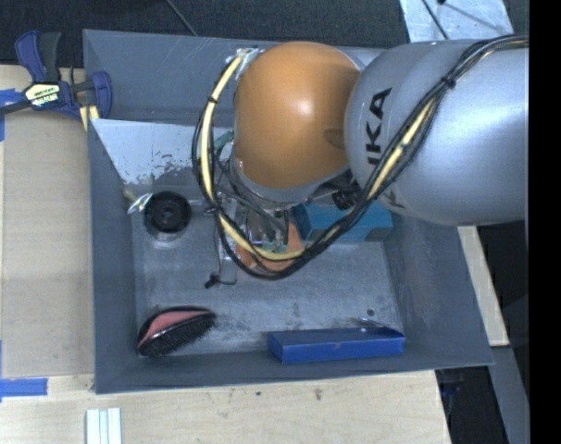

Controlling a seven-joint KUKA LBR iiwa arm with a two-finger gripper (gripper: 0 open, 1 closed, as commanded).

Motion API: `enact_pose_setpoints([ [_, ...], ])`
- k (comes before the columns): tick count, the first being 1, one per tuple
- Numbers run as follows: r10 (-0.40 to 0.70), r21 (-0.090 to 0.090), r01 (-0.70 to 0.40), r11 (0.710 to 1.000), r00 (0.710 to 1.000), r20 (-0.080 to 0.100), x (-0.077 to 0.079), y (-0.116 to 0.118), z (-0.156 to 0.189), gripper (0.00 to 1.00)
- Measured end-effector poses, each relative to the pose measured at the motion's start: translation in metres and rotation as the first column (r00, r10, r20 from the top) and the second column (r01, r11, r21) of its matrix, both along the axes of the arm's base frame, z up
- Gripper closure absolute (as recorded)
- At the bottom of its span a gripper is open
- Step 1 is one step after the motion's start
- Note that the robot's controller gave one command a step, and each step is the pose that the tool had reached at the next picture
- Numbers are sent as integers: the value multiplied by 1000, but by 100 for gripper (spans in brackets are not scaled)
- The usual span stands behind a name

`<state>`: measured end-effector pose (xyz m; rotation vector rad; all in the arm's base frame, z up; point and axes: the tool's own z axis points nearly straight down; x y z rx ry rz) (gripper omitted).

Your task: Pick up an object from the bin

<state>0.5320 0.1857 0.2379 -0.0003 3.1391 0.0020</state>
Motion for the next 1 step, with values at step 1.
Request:
enact_pose_setpoints([
  [1,38,3,-38,999,999,4,38,-27,-12,0],
])
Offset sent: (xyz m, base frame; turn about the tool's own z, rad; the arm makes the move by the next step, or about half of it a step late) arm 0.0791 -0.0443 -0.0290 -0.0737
